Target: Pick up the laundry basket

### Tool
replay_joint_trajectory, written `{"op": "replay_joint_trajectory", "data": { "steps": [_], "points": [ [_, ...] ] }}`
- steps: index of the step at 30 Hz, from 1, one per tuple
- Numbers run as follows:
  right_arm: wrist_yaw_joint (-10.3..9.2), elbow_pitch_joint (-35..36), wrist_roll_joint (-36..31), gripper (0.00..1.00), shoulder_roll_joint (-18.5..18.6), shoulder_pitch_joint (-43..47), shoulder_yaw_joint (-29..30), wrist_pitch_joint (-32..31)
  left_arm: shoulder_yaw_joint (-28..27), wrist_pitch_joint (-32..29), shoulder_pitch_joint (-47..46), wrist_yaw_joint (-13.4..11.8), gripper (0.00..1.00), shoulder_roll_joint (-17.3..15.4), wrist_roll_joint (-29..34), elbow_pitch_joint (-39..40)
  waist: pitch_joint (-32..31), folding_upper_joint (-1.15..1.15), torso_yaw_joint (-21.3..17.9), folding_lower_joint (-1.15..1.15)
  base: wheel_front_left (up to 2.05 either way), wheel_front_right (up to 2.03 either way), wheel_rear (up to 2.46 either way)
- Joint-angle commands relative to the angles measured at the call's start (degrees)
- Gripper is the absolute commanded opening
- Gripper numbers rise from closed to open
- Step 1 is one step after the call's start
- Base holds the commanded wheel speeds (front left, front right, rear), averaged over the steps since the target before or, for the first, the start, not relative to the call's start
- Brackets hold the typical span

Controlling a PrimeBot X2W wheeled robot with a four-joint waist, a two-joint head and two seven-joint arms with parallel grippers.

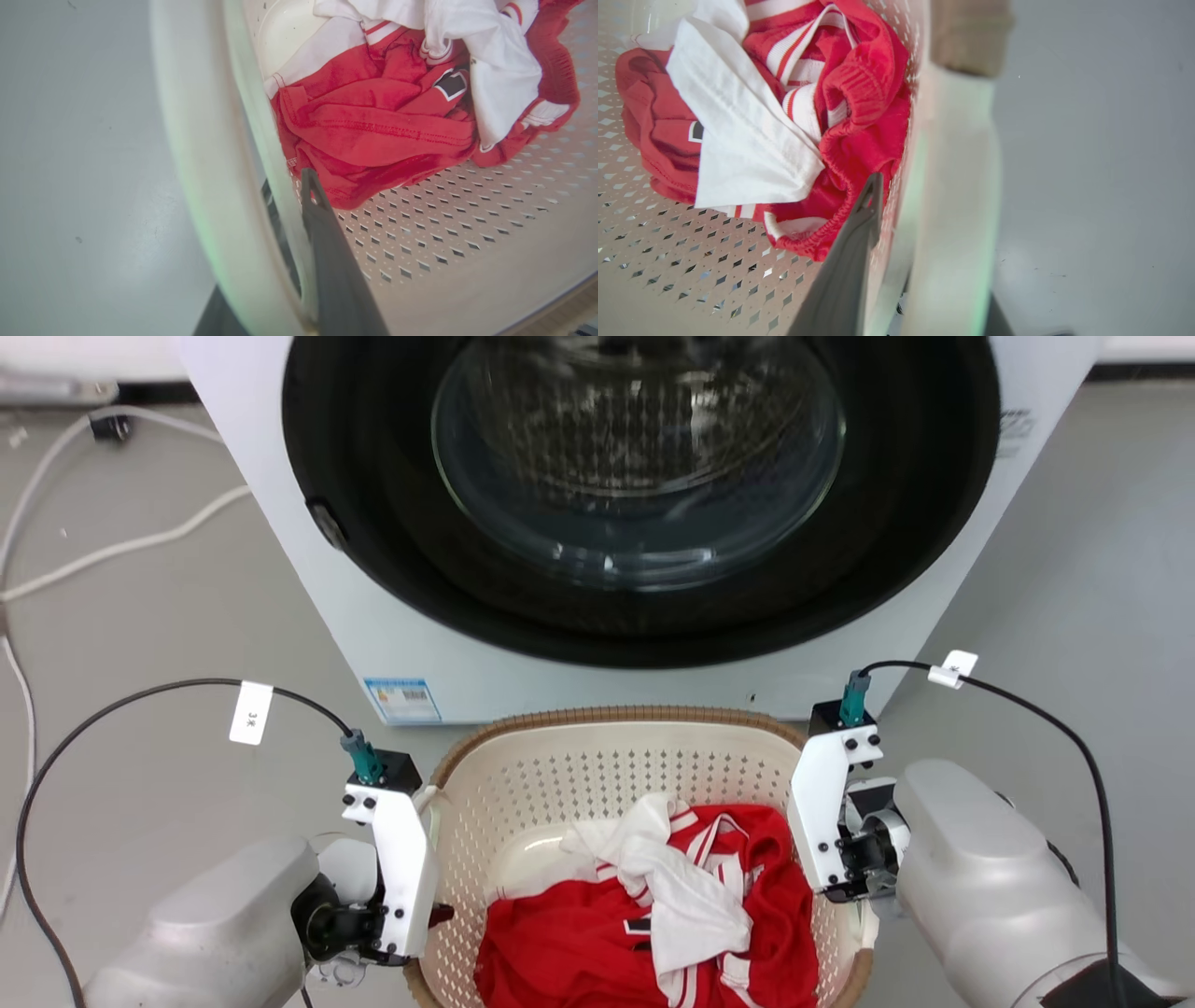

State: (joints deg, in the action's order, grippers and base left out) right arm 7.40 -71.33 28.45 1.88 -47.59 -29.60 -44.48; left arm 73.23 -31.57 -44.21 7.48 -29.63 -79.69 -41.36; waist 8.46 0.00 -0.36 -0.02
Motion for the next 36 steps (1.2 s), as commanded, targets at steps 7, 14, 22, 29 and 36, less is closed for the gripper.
{"op": "replay_joint_trajectory", "data": {
  "steps": [7,14,22,29,36],
  "points": [
    [0.17,0.8,2.0,0.0,1.7,3.2,-2.4,-3.0,0.2,-3.1,2.7,0.0,0.0,-2.1,-1.3,-0.5,-7.8,0.0,-0.7,0.02,0.0,0.0,0.0],
    [0.17,1.4,4.0,0.0,1.7,4.6,-3.5,-4.4,0.1,-4.7,4.0,0.0,0.0,-2.1,-2.9,-0.8,-9.4,0.0,-0.9,0.02,0.0,0.0,0.0],
    [0.17,0.7,4.8,0.0,1.7,4.9,-4.4,-4.3,0.1,-5.7,5.1,0.0,0.0,-1.8,-2.8,-1.1,-10.1,0.0,-0.5,0.02,0.0,0.0,0.0],
    [0.17,0.5,5.4,0.0,1.7,4.9,-5.2,-3.9,-0.1,-5.3,5.6,0.0,0.0,-1.0,-3.7,-1.5,-10.2,0.0,-0.2,0.02,0.0,0.0,0.0],
    [0.17,0.4,6.0,0.0,1.7,4.7,-6.1,-3.9,0.0,-5.8,6.0,0.0,0.0,-1.0,-3.2,-1.7,-10.4,0.0,0.0,0.02,0.0,0.0,0.0]
  ]
}}
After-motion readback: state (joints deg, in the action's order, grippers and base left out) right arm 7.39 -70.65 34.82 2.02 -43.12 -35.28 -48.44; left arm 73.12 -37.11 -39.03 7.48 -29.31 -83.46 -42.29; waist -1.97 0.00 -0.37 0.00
